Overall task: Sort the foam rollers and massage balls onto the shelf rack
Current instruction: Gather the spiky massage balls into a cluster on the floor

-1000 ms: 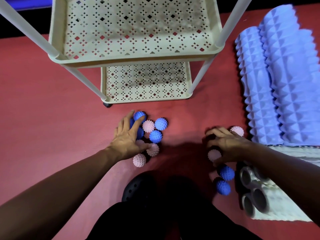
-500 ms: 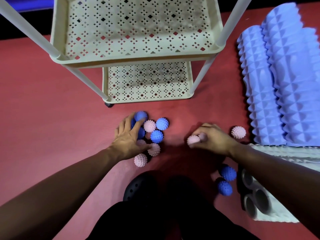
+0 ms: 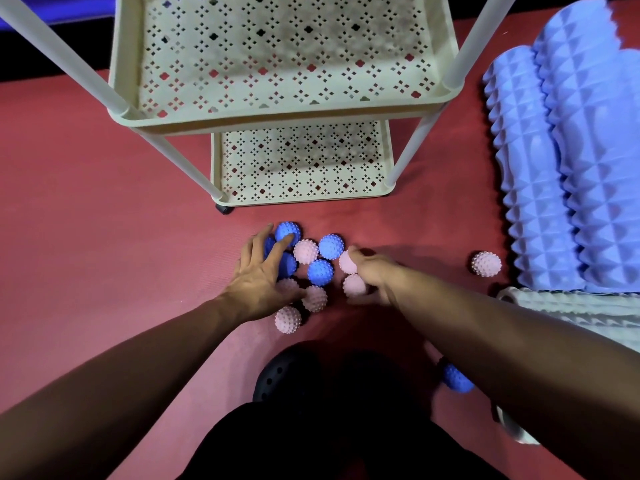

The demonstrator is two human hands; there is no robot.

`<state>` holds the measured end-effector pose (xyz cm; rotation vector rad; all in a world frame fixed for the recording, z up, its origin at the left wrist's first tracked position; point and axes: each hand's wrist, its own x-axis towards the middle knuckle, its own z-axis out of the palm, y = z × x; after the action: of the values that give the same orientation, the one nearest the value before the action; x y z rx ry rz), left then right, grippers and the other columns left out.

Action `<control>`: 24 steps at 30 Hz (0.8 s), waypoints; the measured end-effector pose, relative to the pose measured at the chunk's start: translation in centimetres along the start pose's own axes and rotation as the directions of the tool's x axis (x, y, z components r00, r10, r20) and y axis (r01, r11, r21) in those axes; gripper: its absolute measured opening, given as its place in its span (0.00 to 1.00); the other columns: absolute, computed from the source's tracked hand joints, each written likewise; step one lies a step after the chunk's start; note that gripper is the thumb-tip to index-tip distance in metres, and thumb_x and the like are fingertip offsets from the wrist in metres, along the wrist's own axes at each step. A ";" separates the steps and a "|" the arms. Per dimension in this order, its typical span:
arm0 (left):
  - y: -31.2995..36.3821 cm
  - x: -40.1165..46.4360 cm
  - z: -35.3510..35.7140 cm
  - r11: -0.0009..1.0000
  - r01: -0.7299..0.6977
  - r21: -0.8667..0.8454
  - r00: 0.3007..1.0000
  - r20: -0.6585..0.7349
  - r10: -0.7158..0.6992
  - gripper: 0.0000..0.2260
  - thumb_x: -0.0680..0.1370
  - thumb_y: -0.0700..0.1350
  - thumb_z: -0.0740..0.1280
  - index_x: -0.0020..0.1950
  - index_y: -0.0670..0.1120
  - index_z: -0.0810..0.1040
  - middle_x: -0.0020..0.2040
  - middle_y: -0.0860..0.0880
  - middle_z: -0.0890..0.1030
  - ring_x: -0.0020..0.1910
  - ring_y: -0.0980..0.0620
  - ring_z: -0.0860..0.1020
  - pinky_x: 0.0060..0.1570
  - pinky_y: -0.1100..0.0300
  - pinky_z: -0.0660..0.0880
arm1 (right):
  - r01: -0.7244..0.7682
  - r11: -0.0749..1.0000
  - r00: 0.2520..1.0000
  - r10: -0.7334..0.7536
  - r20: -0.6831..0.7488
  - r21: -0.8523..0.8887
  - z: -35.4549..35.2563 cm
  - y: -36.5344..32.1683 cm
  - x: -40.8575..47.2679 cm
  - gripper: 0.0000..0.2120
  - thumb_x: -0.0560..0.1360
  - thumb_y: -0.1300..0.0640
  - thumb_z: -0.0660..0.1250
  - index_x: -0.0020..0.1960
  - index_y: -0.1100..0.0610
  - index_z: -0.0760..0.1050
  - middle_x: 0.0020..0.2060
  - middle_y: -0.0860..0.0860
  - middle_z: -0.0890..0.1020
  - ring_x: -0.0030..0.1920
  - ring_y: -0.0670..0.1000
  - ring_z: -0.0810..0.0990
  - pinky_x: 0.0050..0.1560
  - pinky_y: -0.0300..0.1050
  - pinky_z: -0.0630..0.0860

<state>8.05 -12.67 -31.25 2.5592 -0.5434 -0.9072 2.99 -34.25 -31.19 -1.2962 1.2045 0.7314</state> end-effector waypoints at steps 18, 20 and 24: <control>-0.2 0.5 0.1 1.000 -0.023 -0.018 0.999 -0.034 0.022 0.48 0.70 0.62 0.75 0.82 0.57 0.52 0.81 0.53 0.44 0.78 0.48 0.48 0.77 0.47 0.56 | 0.183 0.942 0.973 -0.215 -0.084 -0.282 -2.5 -0.5 -0.5 0.17 0.80 0.42 0.64 0.54 0.55 0.79 0.43 0.55 0.82 0.38 0.54 0.81 0.43 0.52 0.82; 0.0 0.7 -0.1 1.000 -0.021 -0.008 0.999 -0.046 0.020 0.48 0.70 0.62 0.76 0.82 0.57 0.52 0.81 0.52 0.44 0.78 0.48 0.48 0.77 0.46 0.56 | 0.359 0.834 0.898 -0.432 -0.091 -0.420 -5.5 -1.4 -0.3 0.12 0.79 0.44 0.67 0.49 0.53 0.80 0.42 0.52 0.83 0.40 0.51 0.81 0.46 0.50 0.81; 0.6 1.1 -0.3 1.000 0.000 0.024 0.995 -0.101 0.002 0.48 0.69 0.62 0.77 0.82 0.57 0.53 0.81 0.51 0.45 0.77 0.45 0.52 0.76 0.43 0.59 | 0.376 0.441 0.758 -0.652 -0.003 -0.815 -13.6 -1.7 0.4 0.14 0.74 0.47 0.74 0.57 0.51 0.80 0.53 0.49 0.80 0.55 0.53 0.80 0.63 0.48 0.75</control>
<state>8.90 -13.68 -31.33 2.6092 -0.5284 -0.7710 1.31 -47.68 -29.09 -2.4906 0.5871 0.5839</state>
